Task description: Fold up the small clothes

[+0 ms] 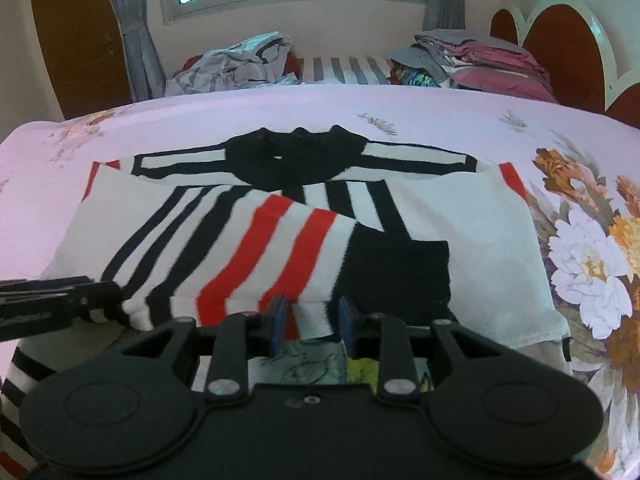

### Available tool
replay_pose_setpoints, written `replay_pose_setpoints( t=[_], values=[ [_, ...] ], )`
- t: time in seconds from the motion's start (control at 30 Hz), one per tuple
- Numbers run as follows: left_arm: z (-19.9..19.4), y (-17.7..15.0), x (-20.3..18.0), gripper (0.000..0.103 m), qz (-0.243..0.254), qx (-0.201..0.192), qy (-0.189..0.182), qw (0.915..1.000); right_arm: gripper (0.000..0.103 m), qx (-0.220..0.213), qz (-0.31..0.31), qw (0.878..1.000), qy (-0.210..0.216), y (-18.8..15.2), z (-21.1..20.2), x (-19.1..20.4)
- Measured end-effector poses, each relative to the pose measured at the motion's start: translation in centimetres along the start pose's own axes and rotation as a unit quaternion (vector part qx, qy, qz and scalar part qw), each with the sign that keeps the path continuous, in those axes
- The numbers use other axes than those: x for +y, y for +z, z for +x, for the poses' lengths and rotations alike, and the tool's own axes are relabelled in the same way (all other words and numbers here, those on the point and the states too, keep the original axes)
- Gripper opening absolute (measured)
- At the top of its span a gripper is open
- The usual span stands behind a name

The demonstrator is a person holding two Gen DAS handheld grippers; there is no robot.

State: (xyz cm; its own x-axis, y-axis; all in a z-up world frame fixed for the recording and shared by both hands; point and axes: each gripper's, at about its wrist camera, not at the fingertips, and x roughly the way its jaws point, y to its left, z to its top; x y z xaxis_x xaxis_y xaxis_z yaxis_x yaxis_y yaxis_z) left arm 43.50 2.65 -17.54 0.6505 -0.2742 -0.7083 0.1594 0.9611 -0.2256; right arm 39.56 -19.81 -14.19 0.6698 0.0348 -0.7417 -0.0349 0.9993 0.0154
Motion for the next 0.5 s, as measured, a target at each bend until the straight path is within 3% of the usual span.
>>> replay_pose_setpoints(
  t=[0.27,0.33,0.5],
  values=[
    [-0.8,0.2,0.3,0.046,0.007,0.001,-0.024,0.9997,0.034,0.001,0.014,1.000,-0.013,-1.0,-1.5,1.3],
    [-1.3,0.3,0.3,0.055,0.011,-0.003,-0.032,0.9994,0.034,-0.001,0.018,1.000,-0.016,-1.0,-1.8,1.5],
    [-2.1,0.4,-0.2,0.059,0.022,-0.009,-0.046,0.9987,0.034,-0.018,0.015,1.000,-0.021,-0.2,-1.9,2.0]
  ],
)
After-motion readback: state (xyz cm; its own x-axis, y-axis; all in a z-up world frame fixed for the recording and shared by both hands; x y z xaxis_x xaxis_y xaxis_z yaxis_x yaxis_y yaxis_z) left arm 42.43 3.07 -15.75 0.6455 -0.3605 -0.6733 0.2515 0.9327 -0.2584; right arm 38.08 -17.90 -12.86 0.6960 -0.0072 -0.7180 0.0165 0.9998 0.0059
